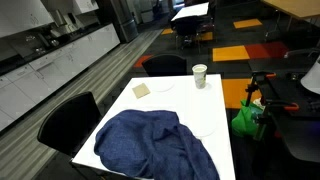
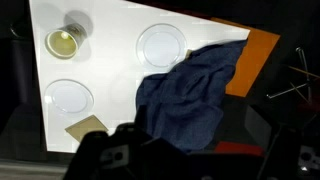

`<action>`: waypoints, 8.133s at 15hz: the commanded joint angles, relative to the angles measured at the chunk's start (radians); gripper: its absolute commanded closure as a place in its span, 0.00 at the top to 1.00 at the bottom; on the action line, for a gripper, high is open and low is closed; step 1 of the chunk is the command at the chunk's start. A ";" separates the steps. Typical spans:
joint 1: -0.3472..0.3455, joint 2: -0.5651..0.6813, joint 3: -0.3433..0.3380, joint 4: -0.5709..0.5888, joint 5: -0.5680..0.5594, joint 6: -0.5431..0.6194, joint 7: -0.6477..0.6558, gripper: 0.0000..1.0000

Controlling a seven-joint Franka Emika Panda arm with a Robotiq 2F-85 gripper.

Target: Remove the marker from the cup and put it on the table

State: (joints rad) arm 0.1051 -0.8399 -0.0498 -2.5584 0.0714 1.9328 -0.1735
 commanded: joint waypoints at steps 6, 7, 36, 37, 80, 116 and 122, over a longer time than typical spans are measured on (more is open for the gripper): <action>-0.006 0.001 0.005 0.002 0.004 -0.002 -0.003 1.00; -0.006 0.001 0.005 0.002 0.004 -0.002 -0.003 1.00; -0.231 0.308 -0.082 0.022 -0.160 0.365 0.079 1.00; -0.244 0.329 -0.081 0.021 -0.162 0.372 0.098 1.00; -0.318 0.953 -0.178 0.169 -0.113 0.558 -0.030 0.72; -0.389 1.367 -0.094 0.361 -0.074 0.723 -0.044 0.37; -0.394 1.396 -0.087 0.383 -0.077 0.713 -0.046 0.36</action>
State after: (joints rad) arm -0.2669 0.5402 -0.1611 -2.1969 -0.0169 2.6408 -0.2073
